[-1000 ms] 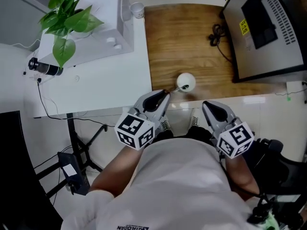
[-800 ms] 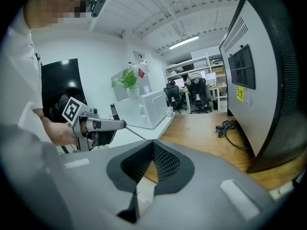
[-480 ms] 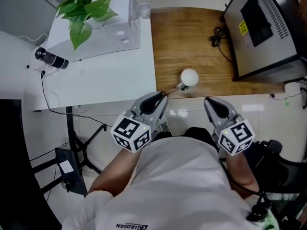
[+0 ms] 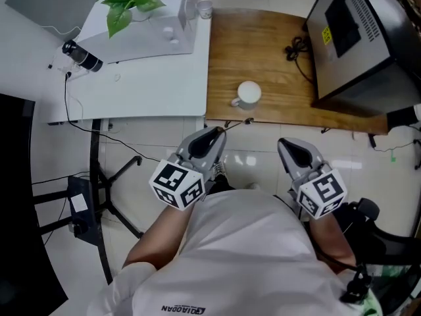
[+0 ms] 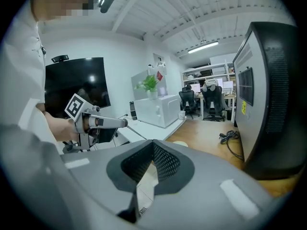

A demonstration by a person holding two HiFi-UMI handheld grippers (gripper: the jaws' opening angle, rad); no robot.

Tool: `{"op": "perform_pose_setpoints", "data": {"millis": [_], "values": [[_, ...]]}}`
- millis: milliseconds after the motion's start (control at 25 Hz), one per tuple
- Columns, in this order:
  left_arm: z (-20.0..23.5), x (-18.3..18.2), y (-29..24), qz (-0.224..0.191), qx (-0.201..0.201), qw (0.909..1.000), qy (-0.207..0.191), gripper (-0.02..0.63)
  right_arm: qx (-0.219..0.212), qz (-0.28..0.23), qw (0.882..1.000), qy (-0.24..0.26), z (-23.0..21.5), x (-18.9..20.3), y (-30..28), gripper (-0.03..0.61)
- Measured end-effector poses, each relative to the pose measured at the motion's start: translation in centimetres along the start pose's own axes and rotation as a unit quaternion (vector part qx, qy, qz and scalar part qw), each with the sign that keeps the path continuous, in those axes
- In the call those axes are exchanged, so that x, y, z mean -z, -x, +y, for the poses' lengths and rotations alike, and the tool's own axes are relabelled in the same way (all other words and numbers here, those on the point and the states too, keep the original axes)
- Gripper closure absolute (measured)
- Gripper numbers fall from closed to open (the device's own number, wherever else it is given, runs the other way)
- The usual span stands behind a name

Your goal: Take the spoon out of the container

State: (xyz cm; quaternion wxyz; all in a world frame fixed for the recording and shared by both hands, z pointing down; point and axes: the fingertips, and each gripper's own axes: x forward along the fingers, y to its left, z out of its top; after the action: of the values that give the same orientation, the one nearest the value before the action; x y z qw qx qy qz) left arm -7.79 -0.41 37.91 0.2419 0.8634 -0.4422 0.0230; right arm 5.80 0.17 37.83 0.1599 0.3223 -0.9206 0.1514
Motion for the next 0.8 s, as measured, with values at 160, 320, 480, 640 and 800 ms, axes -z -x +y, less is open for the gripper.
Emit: {"op": "perform_pose_setpoints", "data": {"millis": [160, 320, 480, 640, 800], "values": [[-4.3, 1.5, 0.7, -0.008, -0.009, 0.9999, -0.004, 0.561, 0.0, -0.009, 1.0, 0.002, 0.0, 1.7, 3.8, 0.572], [-7.7, 3.0, 1.8, -0.017, -0.022, 0.9996, -0.004, 0.561, -0.012, -0.014, 1.0, 0.0, 0.8, 3.1, 6.9, 0.572], [-9.5, 5.2, 3.0, -0.016, -0.045, 0.9983, 0.032, 0.561, -0.027, -0.018, 0.999, 0.001, 2.2, 4.6, 9.3, 0.572], [-11.0, 6.3, 4.6, -0.023, -0.054, 0.9975, 0.038, 0.561, -0.033, -0.007, 0.999, 0.004, 3.3, 5.9, 10.8, 0.572], [-11.6, 6.7, 5.5, -0.012, -0.049, 0.9985, 0.02, 0.561, -0.026, -0.01, 1.0, 0.004, 4.0, 5.7, 11.3, 0.572]]}}
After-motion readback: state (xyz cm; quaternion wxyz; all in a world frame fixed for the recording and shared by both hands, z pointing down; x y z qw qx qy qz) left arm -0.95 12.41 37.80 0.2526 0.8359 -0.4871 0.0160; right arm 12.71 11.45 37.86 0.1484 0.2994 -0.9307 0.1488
